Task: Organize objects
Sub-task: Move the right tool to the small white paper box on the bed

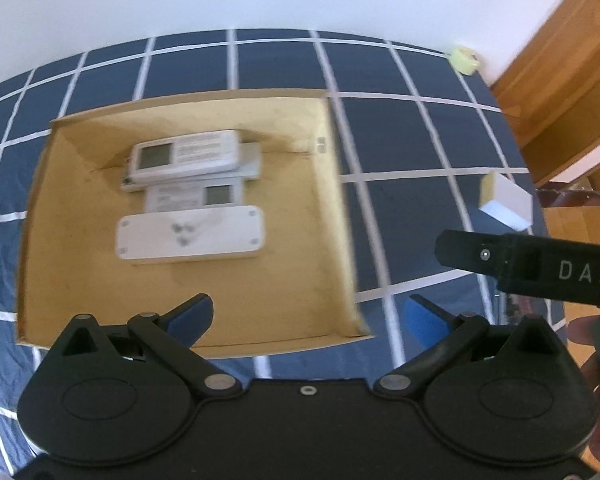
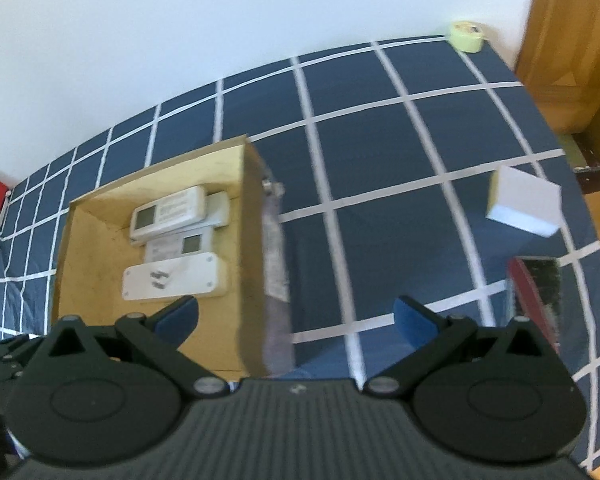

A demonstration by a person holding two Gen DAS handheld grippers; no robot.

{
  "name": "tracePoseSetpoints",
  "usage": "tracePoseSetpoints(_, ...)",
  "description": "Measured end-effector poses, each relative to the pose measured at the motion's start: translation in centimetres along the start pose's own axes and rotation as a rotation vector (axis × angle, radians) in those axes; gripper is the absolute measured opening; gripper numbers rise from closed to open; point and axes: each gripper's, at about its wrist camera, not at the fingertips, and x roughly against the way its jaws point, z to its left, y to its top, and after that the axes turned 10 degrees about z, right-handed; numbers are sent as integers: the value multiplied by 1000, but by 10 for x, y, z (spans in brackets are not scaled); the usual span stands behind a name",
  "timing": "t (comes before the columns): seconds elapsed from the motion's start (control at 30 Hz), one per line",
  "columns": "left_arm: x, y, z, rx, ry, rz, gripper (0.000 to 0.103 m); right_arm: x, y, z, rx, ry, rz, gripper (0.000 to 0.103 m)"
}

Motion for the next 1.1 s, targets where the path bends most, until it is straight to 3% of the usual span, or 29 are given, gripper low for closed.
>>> tracePoseSetpoints(0.57,-32,35,-125,-61,-12,8,103,24,28,-135,-79,-37,-16,103)
tracePoseSetpoints(1.1,-82,81,-200,-119,4,76,103,8,62,-231,-184,-20,8,103)
